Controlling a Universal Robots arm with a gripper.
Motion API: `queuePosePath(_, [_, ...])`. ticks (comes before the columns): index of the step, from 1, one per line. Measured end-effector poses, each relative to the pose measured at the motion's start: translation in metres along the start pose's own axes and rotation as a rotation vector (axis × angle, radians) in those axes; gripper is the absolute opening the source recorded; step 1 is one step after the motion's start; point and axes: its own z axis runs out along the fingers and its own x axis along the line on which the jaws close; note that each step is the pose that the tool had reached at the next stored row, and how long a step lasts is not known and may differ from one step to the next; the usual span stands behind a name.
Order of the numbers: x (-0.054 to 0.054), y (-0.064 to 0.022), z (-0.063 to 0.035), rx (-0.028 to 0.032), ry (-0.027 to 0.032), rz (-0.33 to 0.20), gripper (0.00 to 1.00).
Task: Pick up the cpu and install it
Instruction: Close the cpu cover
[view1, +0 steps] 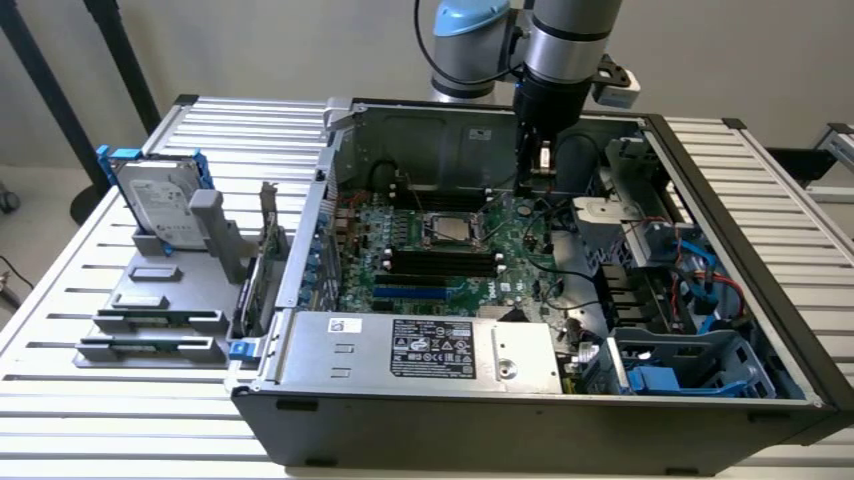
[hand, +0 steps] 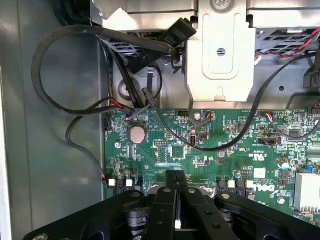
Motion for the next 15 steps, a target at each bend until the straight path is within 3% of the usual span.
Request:
queuePosePath(4, [0.000, 0.0018, 0.0015, 0.0000, -0.0001, 0.000, 0.11])
queuePosePath(11, [-0.002, 0.0021, 0.0142, -0.0001, 0.0002, 0.000, 0.11])
queuePosePath(15, [-0.004, 0.0011, 0.0187, 0.0020, 0.0046, -0.004, 0.11])
